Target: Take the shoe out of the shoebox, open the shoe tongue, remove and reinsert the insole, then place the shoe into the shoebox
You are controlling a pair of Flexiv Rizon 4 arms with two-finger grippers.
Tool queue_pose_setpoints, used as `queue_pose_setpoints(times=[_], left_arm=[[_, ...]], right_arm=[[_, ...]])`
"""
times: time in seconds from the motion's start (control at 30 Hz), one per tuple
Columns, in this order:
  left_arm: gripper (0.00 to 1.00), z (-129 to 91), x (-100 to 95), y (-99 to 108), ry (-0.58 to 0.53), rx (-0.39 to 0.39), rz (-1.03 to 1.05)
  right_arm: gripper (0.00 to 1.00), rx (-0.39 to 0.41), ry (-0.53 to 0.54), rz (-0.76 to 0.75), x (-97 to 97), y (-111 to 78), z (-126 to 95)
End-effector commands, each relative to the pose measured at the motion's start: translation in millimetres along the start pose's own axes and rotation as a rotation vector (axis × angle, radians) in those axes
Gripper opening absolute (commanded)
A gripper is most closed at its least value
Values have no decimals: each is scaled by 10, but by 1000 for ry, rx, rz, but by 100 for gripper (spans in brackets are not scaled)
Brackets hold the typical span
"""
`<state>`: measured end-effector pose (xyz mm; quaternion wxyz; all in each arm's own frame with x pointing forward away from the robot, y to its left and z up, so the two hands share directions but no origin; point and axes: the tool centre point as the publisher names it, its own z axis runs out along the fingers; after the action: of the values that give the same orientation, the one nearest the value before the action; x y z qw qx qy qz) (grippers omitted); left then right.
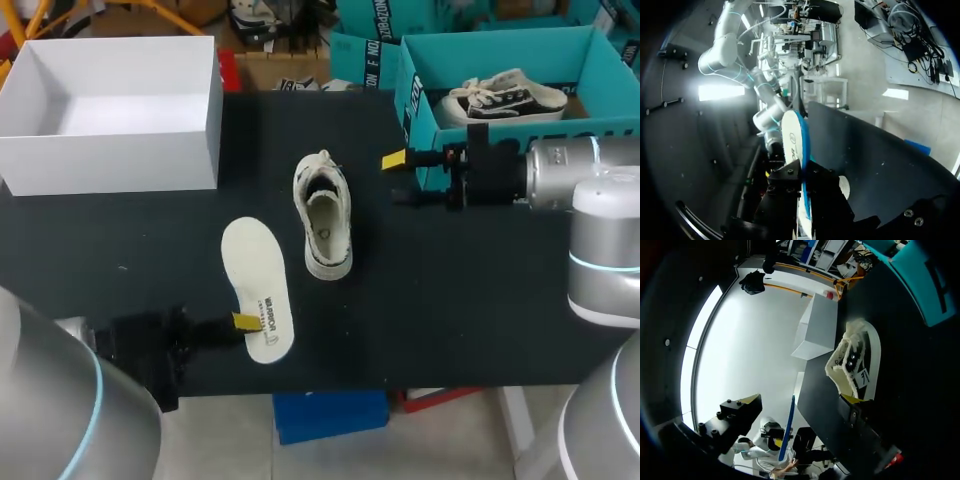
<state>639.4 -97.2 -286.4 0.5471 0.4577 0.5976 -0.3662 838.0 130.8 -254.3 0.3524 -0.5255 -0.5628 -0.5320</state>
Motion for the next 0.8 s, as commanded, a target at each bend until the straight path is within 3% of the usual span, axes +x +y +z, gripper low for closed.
queue_pose_setpoints(times=[0.03,0.3,0.53,0.8], left_arm=[[0,287,-9,131,-12,-26,0],[0,458,-91,381,-22,-50,-4],[0,497,-44,612,-39,-59,-36],[0,491,-51,623,-36,-53,-65]], right_arm=[[100,-4,-1,1,-4,-4,17],[100,-4,-1,1,-4,-4,17],[100,-4,-1,1,-4,-4,17],[100,-4,-1,1,-4,-4,17]])
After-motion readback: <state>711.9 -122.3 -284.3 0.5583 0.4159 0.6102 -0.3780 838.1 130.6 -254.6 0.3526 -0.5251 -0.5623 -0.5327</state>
